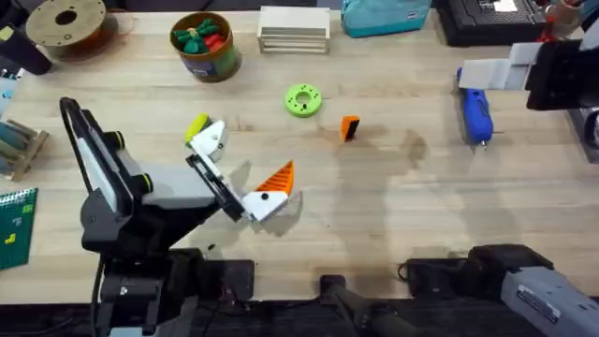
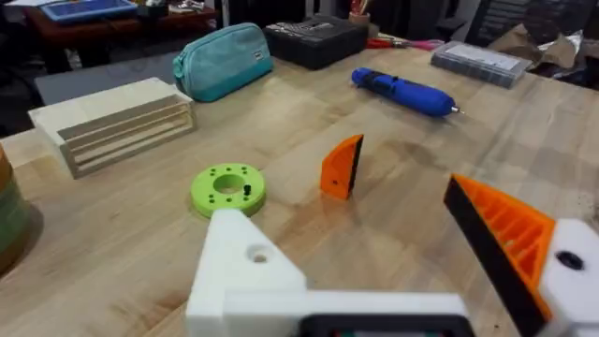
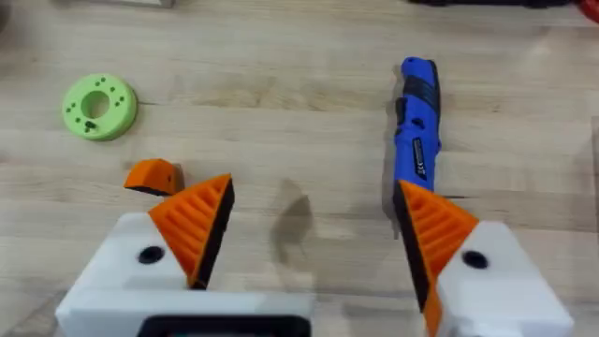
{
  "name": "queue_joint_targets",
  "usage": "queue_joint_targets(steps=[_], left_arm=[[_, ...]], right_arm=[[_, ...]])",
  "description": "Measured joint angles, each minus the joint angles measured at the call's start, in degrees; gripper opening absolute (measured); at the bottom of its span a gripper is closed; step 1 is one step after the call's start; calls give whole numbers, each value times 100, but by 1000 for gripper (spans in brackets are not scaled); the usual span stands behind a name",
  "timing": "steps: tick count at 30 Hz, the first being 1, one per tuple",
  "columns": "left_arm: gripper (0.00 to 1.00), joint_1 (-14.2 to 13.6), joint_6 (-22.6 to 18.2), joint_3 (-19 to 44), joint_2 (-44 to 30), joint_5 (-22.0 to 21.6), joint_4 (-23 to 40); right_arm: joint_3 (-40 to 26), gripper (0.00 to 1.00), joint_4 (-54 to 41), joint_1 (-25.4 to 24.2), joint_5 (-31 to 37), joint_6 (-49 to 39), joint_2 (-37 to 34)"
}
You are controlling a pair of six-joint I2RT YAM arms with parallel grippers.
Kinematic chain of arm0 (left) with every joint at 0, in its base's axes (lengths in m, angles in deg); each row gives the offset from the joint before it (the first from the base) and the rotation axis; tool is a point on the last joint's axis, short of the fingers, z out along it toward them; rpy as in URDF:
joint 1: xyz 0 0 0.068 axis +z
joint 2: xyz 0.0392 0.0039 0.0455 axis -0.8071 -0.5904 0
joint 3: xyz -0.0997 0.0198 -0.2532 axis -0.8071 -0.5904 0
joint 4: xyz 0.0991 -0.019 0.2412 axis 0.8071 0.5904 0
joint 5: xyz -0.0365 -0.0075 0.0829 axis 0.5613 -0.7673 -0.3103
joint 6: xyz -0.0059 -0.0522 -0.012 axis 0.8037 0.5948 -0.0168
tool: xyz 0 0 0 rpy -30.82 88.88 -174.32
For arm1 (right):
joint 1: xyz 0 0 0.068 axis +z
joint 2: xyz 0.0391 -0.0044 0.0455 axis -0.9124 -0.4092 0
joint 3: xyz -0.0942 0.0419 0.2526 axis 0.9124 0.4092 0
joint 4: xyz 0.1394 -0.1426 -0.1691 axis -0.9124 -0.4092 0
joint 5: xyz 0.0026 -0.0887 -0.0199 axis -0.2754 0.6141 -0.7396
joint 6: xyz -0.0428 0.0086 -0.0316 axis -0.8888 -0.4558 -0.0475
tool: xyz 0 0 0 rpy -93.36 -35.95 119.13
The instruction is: Pick up the gripper from the table and insert it into the empty holder that is missing its gripper. Then pick up a screw, insert it into the mounting hole, and use the screwdriver to tighten it. Finally, clean up the table by picking up the vegetable and placing it into the bucket.
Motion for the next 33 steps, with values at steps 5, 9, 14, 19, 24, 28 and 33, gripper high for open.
queue_joint_targets(steps=[5,9,14,19,24,28,33], left_arm=[[927,0,0,0,1,0,2],[927,0,0,0,2,0,2],[928,0,0,0,2,0,0],[928,0,1,0,0,0,2],[929,0,2,0,2,0,2],[927,0,0,0,-1,0,2],[927,0,0,0,0,1,1]], right_arm=[[0,990,0,0,0,0,0],[0,990,0,0,0,0,0],[0,990,18,0,0,2,0],[0,990,-248,0,-326,170,-1],[-2,990,-269,205,-602,440,-149],[-2,990,-212,683,-555,614,-525],[-2,991,-3,1455,-365,889,-1068]])
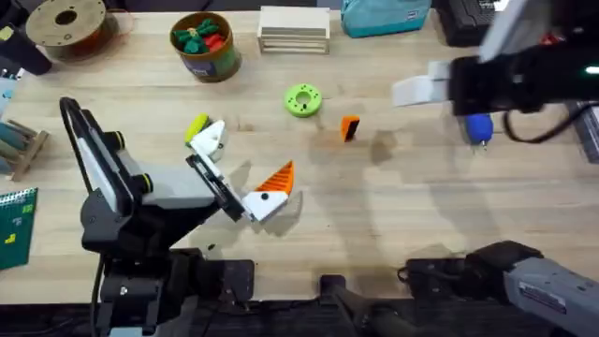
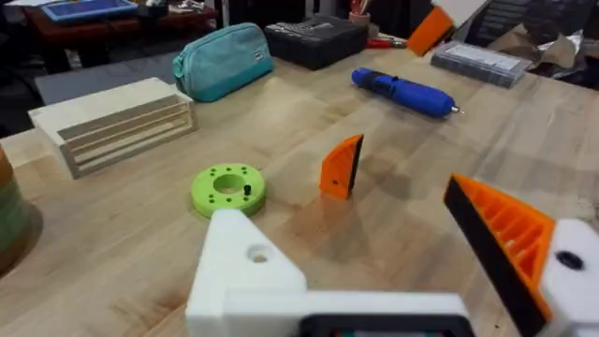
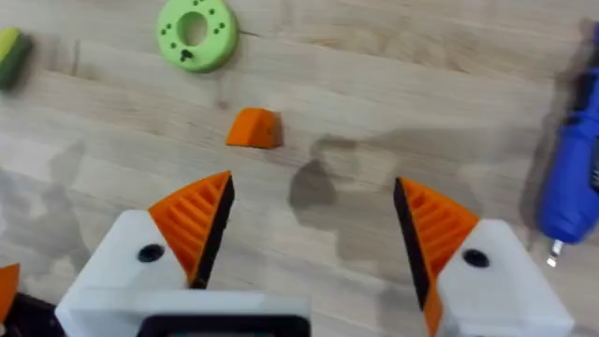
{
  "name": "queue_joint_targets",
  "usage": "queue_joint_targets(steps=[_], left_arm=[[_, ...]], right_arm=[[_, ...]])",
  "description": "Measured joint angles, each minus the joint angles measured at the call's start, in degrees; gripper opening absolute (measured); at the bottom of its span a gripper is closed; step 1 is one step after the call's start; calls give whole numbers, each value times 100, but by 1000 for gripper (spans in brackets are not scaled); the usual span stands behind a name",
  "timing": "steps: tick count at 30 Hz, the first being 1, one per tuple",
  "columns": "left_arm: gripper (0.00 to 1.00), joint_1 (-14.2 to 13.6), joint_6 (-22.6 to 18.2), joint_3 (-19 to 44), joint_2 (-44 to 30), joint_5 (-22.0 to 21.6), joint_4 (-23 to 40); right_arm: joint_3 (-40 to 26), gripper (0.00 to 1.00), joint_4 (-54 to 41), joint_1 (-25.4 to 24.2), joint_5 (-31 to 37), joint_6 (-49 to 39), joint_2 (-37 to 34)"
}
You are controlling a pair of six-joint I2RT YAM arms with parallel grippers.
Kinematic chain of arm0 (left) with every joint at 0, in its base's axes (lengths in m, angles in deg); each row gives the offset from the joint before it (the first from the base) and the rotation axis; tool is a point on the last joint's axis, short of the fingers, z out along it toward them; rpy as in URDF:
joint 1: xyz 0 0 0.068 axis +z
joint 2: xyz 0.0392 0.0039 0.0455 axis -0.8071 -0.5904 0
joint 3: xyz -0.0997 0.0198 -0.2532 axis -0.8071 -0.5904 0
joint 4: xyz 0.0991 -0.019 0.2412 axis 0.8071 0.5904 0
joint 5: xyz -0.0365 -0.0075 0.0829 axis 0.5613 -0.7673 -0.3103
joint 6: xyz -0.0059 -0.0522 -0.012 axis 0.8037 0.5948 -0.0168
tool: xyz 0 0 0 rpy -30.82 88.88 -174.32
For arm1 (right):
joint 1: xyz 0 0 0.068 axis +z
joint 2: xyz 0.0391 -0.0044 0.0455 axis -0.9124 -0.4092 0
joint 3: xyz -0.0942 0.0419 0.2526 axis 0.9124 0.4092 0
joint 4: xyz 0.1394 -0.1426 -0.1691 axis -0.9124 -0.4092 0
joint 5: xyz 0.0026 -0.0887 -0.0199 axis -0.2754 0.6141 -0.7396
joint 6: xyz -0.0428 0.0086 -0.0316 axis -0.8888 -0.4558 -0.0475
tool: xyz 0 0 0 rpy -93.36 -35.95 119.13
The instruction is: Pick up the gripper from the table and insert it into the empty holder that is missing its gripper. Then pick up a screw, insert it into the mounting hole, and use the screwdriver to tighten it. Finally, clean up the table by picking up the vegetable and placing it into the bucket.
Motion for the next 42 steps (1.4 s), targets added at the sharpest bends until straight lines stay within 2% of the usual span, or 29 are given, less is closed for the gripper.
queue_joint_targets(steps=[10,19,22,28,38,40,42], left_arm=[[927,0,1,0,0,-18,-5],[927,0,0,0,-1,-23,-5],[927,0,0,0,1,-21,-5],[928,0,0,0,-1,-21,-5],[928,0,0,0,0,-21,-5],[928,0,0,0,-1,-23,-5],[927,0,0,0,-1,-21,-5]], right_arm=[[-68,991,410,1052,68,315,-743],[-1316,991,-196,1629,332,348,-1847],[-1529,991,-255,1776,488,350,-2196],[-1541,991,-312,1845,637,348,-2879],[-1542,991,-351,1820,657,348,-3215],[-1543,983,-349,1754,584,348,-3346],[-1541,930,-349,1507,349,364,-3624]])
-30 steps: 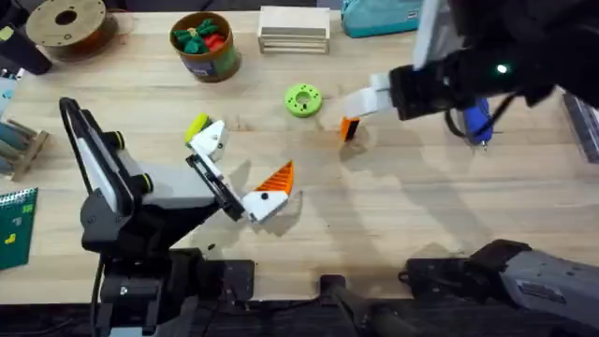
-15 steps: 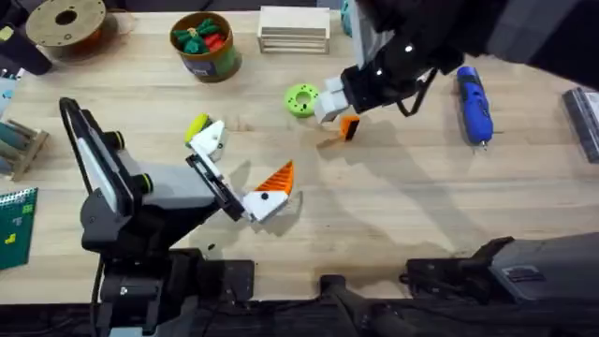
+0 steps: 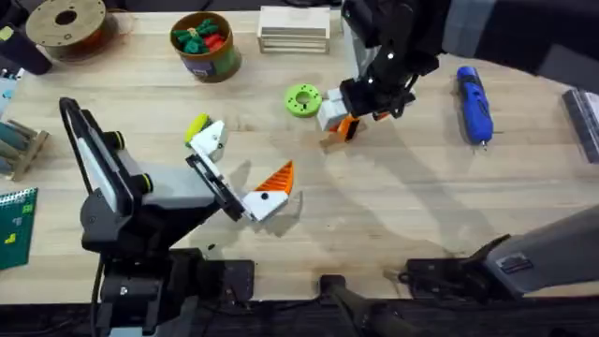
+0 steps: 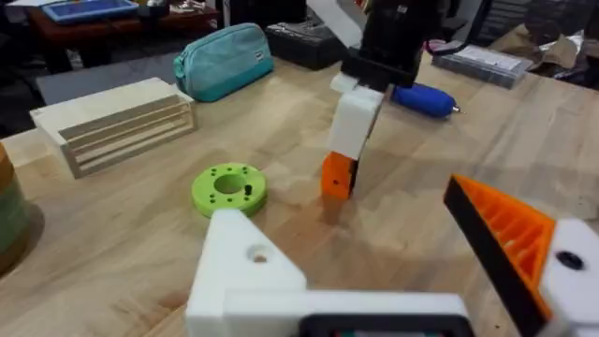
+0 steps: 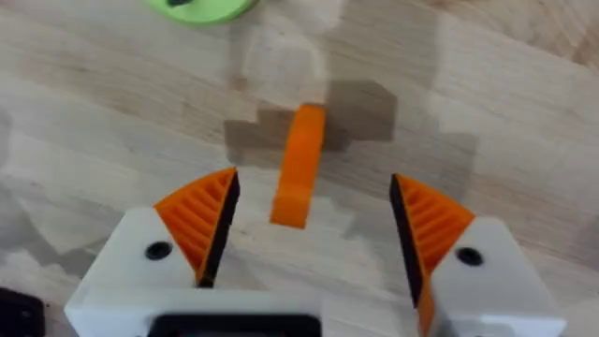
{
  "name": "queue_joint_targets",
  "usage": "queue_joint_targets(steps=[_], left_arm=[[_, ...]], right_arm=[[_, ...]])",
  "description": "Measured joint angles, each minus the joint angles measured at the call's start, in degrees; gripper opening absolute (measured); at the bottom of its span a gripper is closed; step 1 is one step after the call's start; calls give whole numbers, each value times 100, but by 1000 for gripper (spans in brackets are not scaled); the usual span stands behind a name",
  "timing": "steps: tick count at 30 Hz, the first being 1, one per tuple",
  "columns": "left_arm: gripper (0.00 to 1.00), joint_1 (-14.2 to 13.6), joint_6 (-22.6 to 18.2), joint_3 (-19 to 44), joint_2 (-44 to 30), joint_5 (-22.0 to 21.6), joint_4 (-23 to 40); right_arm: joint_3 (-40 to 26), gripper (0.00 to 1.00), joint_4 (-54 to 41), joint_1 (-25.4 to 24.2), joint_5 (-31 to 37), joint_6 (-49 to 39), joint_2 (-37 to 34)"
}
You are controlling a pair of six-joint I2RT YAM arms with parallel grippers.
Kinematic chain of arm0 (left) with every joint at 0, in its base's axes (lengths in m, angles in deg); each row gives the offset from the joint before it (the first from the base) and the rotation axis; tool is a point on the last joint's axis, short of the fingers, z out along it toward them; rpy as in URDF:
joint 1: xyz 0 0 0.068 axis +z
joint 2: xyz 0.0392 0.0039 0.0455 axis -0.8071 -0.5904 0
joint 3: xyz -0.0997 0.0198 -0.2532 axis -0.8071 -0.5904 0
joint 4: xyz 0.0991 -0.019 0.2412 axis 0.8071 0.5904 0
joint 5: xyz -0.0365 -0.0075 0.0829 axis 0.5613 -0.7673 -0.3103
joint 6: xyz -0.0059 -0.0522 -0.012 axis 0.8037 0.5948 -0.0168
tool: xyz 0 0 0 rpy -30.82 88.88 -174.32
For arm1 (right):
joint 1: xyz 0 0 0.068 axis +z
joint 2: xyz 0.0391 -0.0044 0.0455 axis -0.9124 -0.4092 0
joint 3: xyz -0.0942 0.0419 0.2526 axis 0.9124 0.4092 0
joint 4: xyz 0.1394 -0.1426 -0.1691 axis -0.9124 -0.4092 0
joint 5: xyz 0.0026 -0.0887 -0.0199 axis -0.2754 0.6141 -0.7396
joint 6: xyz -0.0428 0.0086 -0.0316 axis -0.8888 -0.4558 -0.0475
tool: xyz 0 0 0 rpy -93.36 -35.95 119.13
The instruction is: Pick up the gripper from the table and insert it into the empty holder that is missing its gripper. Then pick up a screw, insert it into the mounting hole, and use the screwdriver to tighten it. Finally, clean up the table by picking up the vegetable and placing it into the bucket.
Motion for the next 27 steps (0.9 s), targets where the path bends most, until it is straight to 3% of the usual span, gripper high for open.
queue_joint_targets(steps=[4,27], left_arm=[[928,0,0,0,2,-2,0],[927,0,0,0,2,0,0]], right_arm=[[-2,923,135,-225,-76,32,-97],[0,899,131,39,-159,93,-412]])
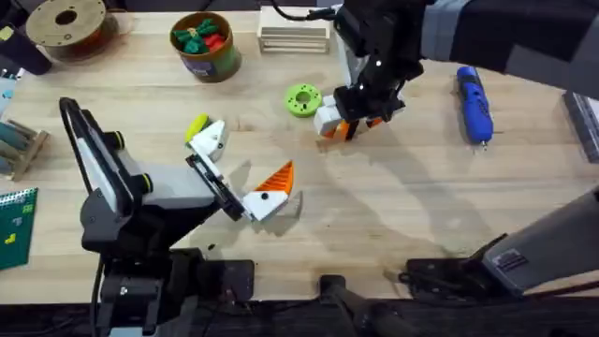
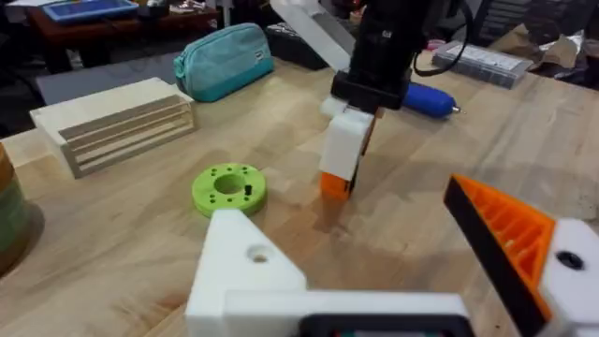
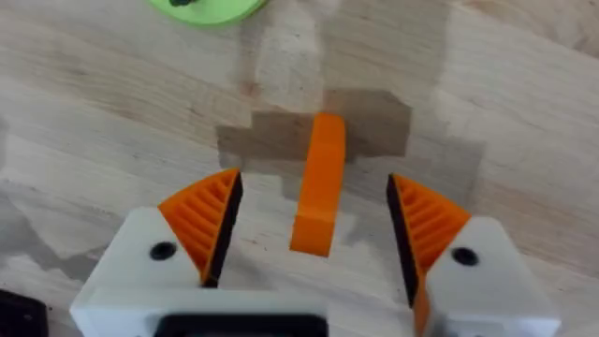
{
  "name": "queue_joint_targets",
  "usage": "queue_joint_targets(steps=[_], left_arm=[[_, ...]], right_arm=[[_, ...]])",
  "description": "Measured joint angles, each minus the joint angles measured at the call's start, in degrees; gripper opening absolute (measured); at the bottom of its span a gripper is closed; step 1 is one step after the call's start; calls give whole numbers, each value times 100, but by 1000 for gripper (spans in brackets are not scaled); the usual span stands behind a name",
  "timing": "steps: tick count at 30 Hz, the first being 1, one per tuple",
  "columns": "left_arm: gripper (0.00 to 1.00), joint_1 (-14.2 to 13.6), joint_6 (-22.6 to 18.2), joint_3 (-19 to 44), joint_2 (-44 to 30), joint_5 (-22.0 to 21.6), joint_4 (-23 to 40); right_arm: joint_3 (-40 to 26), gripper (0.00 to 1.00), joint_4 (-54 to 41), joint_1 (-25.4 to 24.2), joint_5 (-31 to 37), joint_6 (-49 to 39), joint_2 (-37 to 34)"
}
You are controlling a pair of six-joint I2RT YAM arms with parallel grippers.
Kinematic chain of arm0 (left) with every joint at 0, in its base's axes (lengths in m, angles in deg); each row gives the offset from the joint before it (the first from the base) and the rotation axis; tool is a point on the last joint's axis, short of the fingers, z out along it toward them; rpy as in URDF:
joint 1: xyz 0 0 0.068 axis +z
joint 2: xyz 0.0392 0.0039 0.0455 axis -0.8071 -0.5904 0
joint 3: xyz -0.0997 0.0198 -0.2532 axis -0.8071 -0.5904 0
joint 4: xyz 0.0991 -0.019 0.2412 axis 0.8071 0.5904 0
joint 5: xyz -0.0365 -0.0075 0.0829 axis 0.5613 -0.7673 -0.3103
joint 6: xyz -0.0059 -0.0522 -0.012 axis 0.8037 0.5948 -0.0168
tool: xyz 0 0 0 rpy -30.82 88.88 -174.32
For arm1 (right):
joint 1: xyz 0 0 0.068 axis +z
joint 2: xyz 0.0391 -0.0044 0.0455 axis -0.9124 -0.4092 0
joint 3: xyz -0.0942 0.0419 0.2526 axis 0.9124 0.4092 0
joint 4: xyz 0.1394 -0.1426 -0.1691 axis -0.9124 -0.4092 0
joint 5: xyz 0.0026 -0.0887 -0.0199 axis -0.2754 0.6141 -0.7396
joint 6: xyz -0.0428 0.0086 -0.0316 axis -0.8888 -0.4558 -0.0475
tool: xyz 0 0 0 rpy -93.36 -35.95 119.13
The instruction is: Pick up the gripper from the table and insert it into the empty holder that is missing its gripper. Then pick up a screw, insert it into the mounting hole, and use the screwdriver to tighten it. Finally, clean up the table by picking up the vegetable and placing it into the bucket.
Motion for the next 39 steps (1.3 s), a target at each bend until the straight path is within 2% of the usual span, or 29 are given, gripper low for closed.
queue_joint_targets(steps=[19,27,29,31,35,36,39], left_arm=[[927,0,1,0,-1,0,0],[927,0,0,0,-2,-2,0],[927,0,0,0,-2,0,0],[927,0,0,0,-1,0,0],[928,0,0,0,-1,0,0],[927,0,1,0,-1,0,0],[927,0,0,0,0,0,0]], right_arm=[[-42,876,-171,0,-2,0,0],[-326,843,-379,0,0,-2,0],[-326,754,-404,0,-2,-1,0],[-326,595,-446,0,-2,14,0],[-327,55,-505,0,1,11,0],[-337,18,-498,-1,-1,20,4],[-343,9,-501,0,-2,17,4]])
